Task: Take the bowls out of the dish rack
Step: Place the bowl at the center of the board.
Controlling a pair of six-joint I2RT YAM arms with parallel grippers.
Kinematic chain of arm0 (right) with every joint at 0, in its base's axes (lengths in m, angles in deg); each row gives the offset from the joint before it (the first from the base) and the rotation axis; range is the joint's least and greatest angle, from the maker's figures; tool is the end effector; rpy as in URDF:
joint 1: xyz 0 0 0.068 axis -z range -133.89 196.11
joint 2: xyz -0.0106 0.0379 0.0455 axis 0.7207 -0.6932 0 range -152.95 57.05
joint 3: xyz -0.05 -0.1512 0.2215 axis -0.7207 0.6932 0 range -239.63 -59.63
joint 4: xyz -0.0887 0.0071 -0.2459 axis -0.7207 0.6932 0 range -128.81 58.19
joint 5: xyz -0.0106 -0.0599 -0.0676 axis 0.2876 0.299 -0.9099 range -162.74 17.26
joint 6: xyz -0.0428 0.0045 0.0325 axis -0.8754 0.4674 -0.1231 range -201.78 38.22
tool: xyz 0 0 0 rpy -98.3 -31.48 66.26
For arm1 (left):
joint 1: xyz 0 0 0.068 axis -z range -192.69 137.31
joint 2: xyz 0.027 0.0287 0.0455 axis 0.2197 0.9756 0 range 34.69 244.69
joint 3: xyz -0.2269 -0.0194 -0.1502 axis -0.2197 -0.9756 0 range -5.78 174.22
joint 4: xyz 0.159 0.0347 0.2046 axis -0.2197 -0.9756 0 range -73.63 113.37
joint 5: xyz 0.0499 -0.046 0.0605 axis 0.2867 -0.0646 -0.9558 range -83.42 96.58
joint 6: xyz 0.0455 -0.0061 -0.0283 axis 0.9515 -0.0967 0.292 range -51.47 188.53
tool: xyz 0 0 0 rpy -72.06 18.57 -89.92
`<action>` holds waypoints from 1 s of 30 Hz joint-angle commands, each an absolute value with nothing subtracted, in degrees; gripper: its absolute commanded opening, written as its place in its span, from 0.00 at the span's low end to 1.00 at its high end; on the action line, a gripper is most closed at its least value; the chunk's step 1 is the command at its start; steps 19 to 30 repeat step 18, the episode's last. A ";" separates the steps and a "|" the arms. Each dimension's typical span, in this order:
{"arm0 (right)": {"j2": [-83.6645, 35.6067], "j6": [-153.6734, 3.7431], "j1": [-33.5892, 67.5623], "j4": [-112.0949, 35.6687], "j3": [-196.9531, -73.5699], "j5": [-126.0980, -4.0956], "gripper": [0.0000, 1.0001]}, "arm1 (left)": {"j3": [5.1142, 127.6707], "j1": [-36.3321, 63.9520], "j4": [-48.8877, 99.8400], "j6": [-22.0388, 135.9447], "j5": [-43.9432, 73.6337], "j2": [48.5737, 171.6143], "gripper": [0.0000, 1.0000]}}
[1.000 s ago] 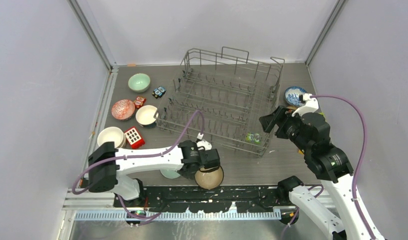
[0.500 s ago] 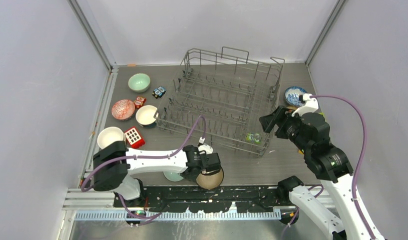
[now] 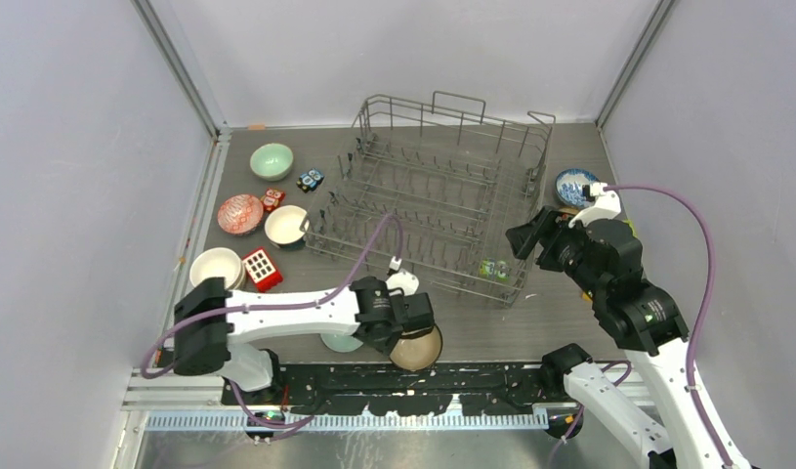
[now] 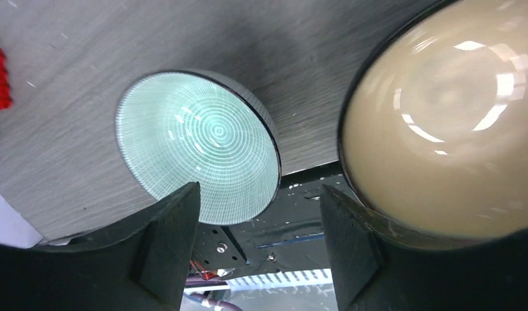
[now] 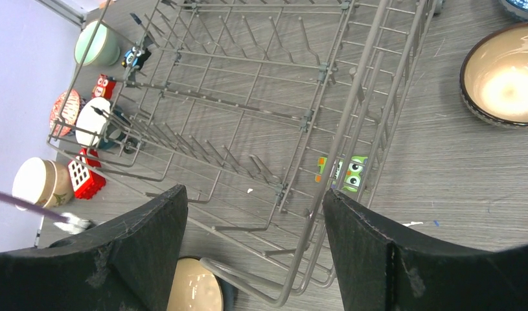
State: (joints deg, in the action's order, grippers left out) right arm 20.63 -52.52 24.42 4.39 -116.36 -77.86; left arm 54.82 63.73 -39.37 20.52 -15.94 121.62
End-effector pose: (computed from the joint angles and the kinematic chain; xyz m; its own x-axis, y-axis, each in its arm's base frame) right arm 0.1101 0.0405 0.3690 -0.4579 0.3418 -0.8207 -0.0779 0.9042 0.4200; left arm 0.0729 -0.2436 0.2153 -0.8234 0.4845 -0.2954 0.4252 0.8715 0.2443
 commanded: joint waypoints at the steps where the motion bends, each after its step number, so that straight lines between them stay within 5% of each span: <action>1: 19.73 -52.95 24.10 3.82 -119.47 -78.39 0.80 | 65.26 64.55 -49.13 17.80 -24.69 113.96 0.72; 8: 18.83 -53.38 23.89 4.09 -121.17 -78.48 0.81 | 75.43 64.49 -57.88 14.62 -36.13 107.48 0.87; 17: 18.07 -53.70 23.81 3.70 -121.85 -79.47 0.81 | 73.89 64.49 -50.97 10.74 -48.12 97.99 0.88; 30: 18.11 -53.66 23.80 3.54 -121.85 -79.57 0.81 | 73.71 64.51 -50.37 11.08 -48.68 97.49 0.89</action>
